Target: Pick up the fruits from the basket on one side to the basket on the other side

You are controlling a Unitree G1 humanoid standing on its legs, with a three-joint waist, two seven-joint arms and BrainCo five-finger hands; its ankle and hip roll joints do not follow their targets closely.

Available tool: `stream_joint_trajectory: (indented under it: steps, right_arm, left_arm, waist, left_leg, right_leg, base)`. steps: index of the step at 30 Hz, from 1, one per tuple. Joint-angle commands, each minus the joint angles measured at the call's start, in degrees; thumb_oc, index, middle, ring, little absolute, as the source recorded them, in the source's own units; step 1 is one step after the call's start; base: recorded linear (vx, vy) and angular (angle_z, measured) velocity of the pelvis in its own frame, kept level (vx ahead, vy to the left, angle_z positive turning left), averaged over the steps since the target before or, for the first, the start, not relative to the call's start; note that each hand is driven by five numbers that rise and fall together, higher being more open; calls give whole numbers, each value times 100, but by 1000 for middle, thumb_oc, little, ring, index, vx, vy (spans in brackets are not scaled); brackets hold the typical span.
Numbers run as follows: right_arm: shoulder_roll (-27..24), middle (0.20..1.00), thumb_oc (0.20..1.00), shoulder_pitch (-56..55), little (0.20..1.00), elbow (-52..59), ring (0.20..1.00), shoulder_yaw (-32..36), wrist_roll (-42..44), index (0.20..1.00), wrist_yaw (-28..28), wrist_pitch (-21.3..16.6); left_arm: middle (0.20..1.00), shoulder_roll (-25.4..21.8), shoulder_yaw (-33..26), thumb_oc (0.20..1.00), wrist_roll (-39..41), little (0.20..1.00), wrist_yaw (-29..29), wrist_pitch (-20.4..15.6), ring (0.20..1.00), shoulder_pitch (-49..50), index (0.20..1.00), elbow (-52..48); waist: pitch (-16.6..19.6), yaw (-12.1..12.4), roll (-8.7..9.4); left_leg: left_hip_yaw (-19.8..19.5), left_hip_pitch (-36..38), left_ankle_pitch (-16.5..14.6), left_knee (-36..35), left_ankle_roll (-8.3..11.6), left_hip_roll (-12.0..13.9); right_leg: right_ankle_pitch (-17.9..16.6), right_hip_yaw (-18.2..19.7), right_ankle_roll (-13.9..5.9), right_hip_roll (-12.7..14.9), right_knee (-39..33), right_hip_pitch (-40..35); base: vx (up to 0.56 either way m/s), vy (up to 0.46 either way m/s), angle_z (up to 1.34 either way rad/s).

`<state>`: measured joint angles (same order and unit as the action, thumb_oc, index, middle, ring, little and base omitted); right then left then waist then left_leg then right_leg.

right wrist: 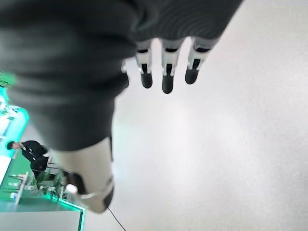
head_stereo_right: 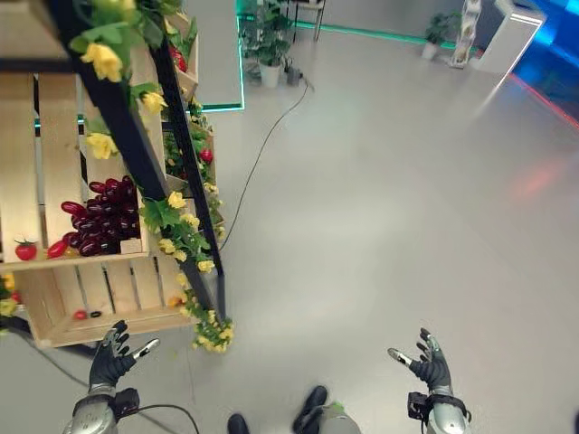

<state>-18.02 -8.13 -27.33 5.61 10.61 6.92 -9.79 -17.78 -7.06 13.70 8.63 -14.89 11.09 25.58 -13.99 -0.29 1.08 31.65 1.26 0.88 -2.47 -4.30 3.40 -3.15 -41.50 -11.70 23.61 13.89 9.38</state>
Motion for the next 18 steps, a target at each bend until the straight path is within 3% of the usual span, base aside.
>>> stream_joint_trajectory:
  steps: [1,3,4,5,7,12,18]
  right_arm:
    - [-4,1000,1000,429,1000,96,1000,44,-186,1000,215,-222]
    - [-63,1000,1000,470,1000,64,1000,11,-179,1000,216,-178]
    - [-75,1000,1000,480,1000,84,1000,6,-170,1000,215,-167]
    - [-101,1000,1000,414,1000,135,1000,-16,-145,1000,152,-147]
    - [-138,1000,1000,388,1000,204,1000,-26,-157,1000,140,-143]
    - [-288,1000,1000,330,1000,316,1000,79,-219,1000,170,-128]
    - [-340,1000,1000,414,1000,303,1000,107,-241,1000,230,-140]
  left_arm:
    - [1000,-369,-68,1000,-116,1000,143,-329,1000,-51,1000,-411]
    - [1000,-364,-24,1000,-126,1000,157,-321,1000,-35,1000,-457]
    - [1000,-360,-18,1000,-107,1000,175,-311,1000,-38,1000,-454]
    - [1000,-336,27,1000,-136,1000,209,-286,1000,-86,1000,-410]
    - [1000,-305,49,1000,-140,1000,233,-285,1000,-100,1000,-374]
    - [1000,-164,111,1000,-93,1000,294,-277,1000,-164,1000,-360]
    - [1000,-105,160,1000,-76,1000,386,-287,1000,-256,1000,-332]
  waist:
    - [428,249,309]
    - [499,295,332]
    - [489,309,359]
    - [486,252,424]
    - [468,280,428]
    - [377,227,297]
    - [306,126,191]
  left_leg:
    - [-915,200,-267,-48,580,-258]
    - [-862,171,-247,-69,589,-257]
    - [-808,178,-284,-36,580,-259]
    - [-848,153,-317,37,593,-278]
    - [-841,160,-327,55,607,-268]
    - [-872,99,-217,70,658,-176]
    - [-970,57,-129,19,676,-101]
  right_leg:
    - [-1903,46,-330,628,-1250,-487]
    - [-2001,43,-330,773,-1265,-618]
    - [-1888,-23,-330,726,-1138,-566]
    - [-1661,167,-330,602,-1105,-543]
    - [-1574,187,-330,600,-1034,-528]
    - [-1317,-64,-330,595,-802,-635]
    - [-1064,-114,-316,581,-504,-592]
  base:
    - [-57,-157,-39]
    - [-3,-93,-51]
    - [49,-151,-45]
    - [43,-135,-27]
    - [5,-133,-79]
    - [-27,-139,-35]
    - [-43,-77,5]
